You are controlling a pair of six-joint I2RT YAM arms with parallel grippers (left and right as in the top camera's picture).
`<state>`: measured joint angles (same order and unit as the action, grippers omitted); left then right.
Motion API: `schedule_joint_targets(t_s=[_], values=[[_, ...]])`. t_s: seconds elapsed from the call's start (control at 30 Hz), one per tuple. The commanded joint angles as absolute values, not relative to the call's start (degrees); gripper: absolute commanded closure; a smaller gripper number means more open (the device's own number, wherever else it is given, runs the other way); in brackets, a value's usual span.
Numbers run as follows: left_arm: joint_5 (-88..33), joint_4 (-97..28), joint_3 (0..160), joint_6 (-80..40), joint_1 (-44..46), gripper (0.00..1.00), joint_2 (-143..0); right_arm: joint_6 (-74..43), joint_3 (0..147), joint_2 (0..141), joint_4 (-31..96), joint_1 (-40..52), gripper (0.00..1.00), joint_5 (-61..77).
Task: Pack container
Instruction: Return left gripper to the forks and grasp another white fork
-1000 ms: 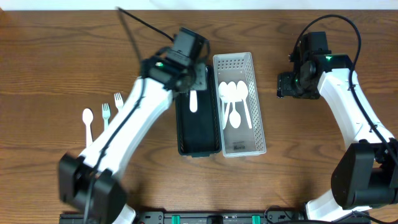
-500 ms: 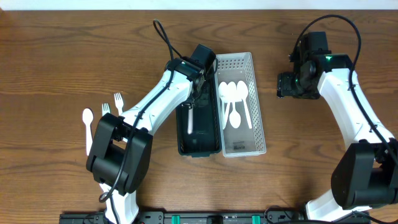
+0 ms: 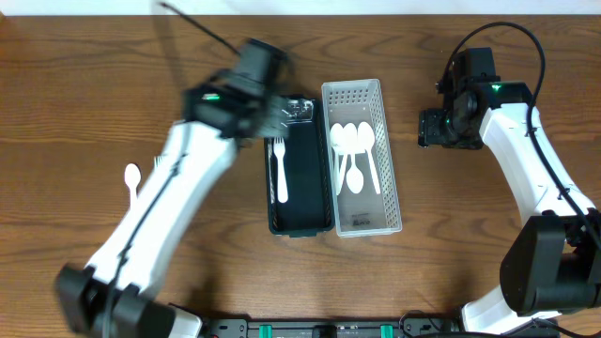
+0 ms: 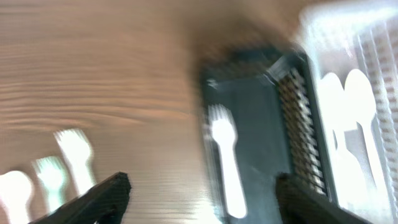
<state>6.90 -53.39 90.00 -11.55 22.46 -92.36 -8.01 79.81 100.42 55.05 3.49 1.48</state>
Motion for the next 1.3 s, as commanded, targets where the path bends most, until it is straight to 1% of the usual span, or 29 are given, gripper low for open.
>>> schedule_joint_targets(t_s=[0.0,0.07,0.13,0.23,0.4,0.6,1.27], values=[[11.4,-55.8,90.3,-10.1,14.3,0.20,-91.5,-7.1,80.7,99.7,55.0,3.4,0.29,1.0],[10.5,-56.3,89.1,-10.2,9.3,0.20,-92.3,-7.1,80.7,99.7,55.0,3.4,0.29,1.0],[6.9,-56.2,87.5,-10.3,4.2,0.18,-93.9,-7.0,80.7,99.7,55.0,3.4,0.30,1.0],[3.0,-56.1,85.7,-10.3,-1.2,0.17,-97.4,-6.7,80.7,99.7,55.1,3.4,0.29,1.0],[-3.7,-55.5,84.9,-9.4,-6.4,0.16,-105.3,-6.7,80.7,99.7,55.1,3.4,0.29,1.0],[-4.6,-54.6,84.9,-8.6,-7.1,0.16,-112.6,-6.7,80.7,99.7,55.4,3.4,0.30,1.0],[-6.0,-53.2,84.7,-7.7,-6.8,0.16,-119.2,-6.8,80.7,99.7,55.4,3.4,0.30,1.1]])
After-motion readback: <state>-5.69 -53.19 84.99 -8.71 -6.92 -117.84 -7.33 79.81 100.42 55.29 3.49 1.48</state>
